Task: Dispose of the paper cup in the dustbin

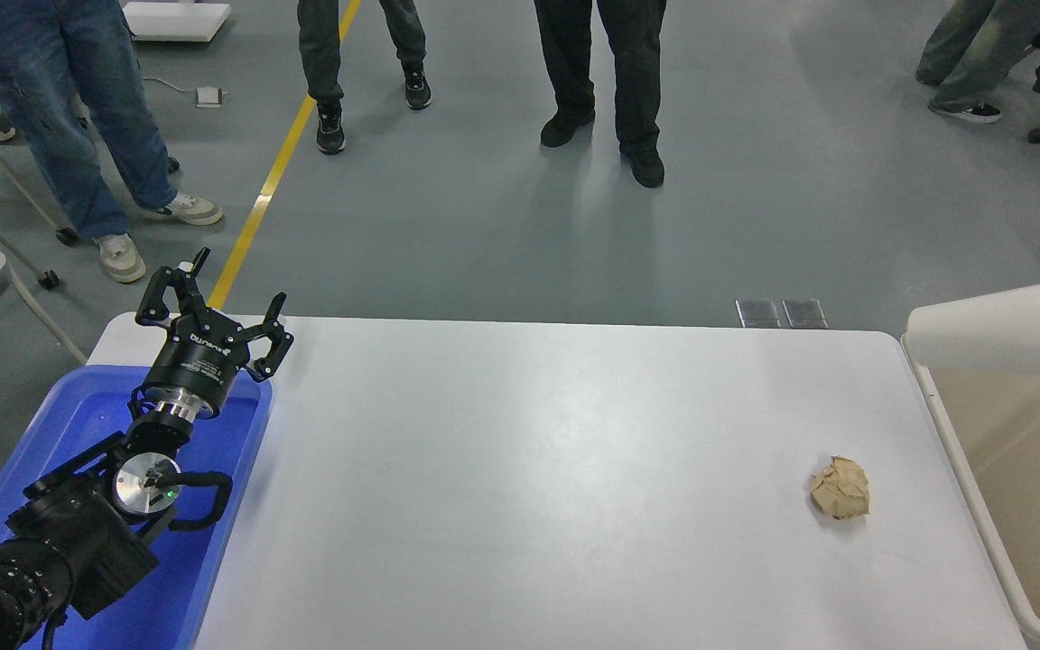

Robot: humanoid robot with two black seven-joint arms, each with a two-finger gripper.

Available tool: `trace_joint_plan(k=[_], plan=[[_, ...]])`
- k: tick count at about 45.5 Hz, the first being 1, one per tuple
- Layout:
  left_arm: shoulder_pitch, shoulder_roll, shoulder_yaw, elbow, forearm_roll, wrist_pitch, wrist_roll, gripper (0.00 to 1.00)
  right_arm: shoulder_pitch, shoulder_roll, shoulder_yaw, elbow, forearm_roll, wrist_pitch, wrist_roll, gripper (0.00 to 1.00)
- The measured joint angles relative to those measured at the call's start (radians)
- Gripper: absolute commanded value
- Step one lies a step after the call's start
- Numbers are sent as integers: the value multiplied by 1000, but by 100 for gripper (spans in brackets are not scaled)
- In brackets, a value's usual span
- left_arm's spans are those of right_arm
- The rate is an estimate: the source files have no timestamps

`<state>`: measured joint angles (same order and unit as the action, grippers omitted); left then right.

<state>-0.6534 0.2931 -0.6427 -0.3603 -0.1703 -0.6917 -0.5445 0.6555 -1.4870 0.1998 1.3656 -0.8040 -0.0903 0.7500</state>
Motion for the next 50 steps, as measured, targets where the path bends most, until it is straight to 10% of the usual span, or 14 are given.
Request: trace_joint_plan(k=[27,50], plan=[[-1,0,0,0,0,1,0,100,-51,540,-6,-1165,226,317,-24,0],[-2,-1,0,0,0,2,0,100,-93,781,32,-1391,916,325,-655,0]])
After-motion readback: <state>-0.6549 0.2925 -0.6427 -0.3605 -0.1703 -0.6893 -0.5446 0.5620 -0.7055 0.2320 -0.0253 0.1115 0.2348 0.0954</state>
